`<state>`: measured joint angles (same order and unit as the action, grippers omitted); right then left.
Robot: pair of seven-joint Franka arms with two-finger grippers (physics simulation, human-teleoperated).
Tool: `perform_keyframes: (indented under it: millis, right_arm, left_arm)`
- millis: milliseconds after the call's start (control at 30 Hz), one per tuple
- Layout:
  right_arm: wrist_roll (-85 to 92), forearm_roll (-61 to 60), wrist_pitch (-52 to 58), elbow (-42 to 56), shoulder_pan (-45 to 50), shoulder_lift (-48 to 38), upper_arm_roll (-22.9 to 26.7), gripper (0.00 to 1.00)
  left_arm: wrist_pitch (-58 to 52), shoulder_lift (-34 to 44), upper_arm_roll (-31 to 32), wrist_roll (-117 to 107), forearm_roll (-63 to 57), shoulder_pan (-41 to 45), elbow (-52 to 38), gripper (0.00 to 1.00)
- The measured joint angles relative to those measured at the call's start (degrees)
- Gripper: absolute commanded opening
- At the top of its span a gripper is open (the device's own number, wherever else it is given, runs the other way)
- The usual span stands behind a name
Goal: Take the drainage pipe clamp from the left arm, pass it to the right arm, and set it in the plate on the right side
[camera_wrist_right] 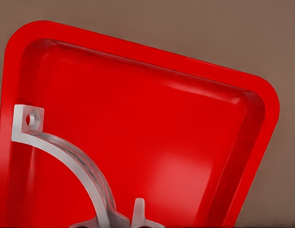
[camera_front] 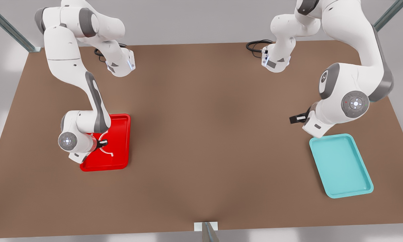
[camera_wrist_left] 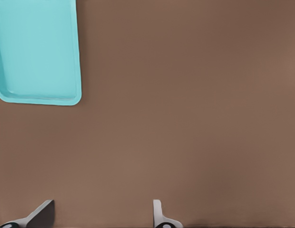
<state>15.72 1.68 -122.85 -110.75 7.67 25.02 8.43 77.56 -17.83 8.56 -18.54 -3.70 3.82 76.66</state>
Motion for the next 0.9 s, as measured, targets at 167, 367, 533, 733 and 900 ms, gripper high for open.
perform_keyframes:
  millis: [167, 367, 533, 733, 900]
  right_arm:
    - [2.19, 0.64, -1.96, -2.41, -0.4, -0.61, -0.03, 1.0]
    - [2.03, 2.55, -2.84, -0.56, -0.55, -0.38, -0.02, 1.0]
    - [3.4, 1.13, -1.69, 6.3, -0.97, 0.41, -0.08, 1.0]
    - [0.56, -3.12, 21.88, 38.24, 0.2, 1.08, 0.67, 1.0]
    - [-2.64, -3.76, 34.96, 30.48, -5.44, -11.04, -2.26, 1.0]
  left_arm:
    - [-0.89, 0.01, 0.13, 7.77, -0.1, -0.09, 0.19, 1.0]
    - [-1.36, 0.01, 0.21, 14.6, -0.06, -0.21, 0.26, 1.0]
    - [-1.87, -0.11, 0.36, 18.74, -0.03, 0.17, -0.09, 1.0]
    - [-3.58, -0.19, 1.88, 21.93, 0.22, 0.3, -0.17, 1.0]
    - [-5.8, -0.24, 2.8, 23.04, 0.29, 0.03, -0.29, 1.0]
